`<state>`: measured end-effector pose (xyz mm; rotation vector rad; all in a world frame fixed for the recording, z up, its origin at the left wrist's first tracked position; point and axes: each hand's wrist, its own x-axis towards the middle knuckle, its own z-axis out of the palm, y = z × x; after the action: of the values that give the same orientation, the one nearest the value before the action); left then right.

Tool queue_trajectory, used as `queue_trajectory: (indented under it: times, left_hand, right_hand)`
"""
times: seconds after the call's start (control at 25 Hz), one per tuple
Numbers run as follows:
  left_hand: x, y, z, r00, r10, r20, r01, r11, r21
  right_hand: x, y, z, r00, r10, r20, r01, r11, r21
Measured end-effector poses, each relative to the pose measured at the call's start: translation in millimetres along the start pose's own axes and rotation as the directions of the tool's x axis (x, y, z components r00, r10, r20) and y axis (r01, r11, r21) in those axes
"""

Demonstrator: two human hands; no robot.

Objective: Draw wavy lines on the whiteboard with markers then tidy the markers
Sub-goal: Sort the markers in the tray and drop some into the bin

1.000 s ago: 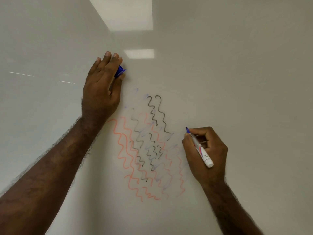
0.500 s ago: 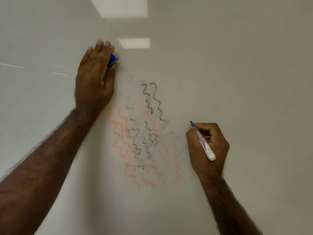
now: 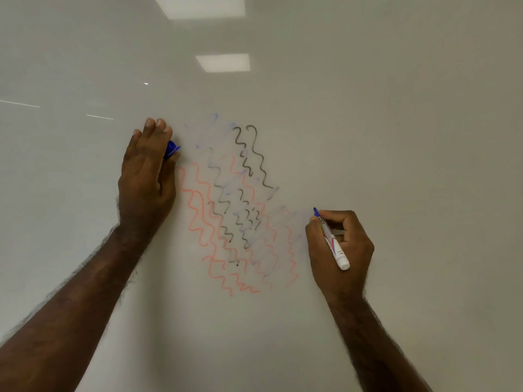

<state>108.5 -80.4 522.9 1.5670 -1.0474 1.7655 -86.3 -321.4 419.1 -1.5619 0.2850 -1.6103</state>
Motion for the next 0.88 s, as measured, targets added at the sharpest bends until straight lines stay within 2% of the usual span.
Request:
queue_trajectory:
  times: [0.12, 0.28, 0.4, 0.52, 0.72, 0.88]
  left_hand:
    - [-17.4, 2.9, -1.1, 1.0, -0.013, 0.011, 0.013, 1.0, -0.001]
    - [-29.2, 5.4, -0.8, 0.999, -0.031, 0.011, 0.031, 1.0, 0.006]
    - [-38.6, 6.4, -1.7, 0.998, -0.06, 0.017, 0.06, 0.998, -0.004]
    - [-49.3, 8.5, -4.0, 0.996, -0.087, 0.026, 0.088, 0.996, -0.008]
    - [-68.0, 29.4, -11.2, 0.981, -0.179, 0.069, 0.182, 0.982, -0.039]
    - [-102.7, 86.4, -24.2, 0.95, -0.288, 0.12, 0.302, 0.945, -0.127]
  right_hand:
    - [-5.5, 2.4, 3.0, 0.999, -0.01, 0.048, 0.011, 1.0, -0.009]
    - [-13.1, 7.2, 3.8, 0.999, -0.042, 0.019, 0.042, 0.999, -0.032]
    - [-17.6, 13.8, 0.8, 0.998, -0.024, 0.062, 0.027, 0.999, -0.041]
    - [-21.7, 18.3, -5.7, 1.0, -0.006, 0.018, 0.006, 0.999, -0.048]
    - [-23.0, 14.9, -14.6, 0.983, 0.119, 0.143, -0.129, 0.99, 0.064]
    - [-28.4, 11.9, -21.6, 0.941, 0.17, 0.293, -0.231, 0.955, 0.186]
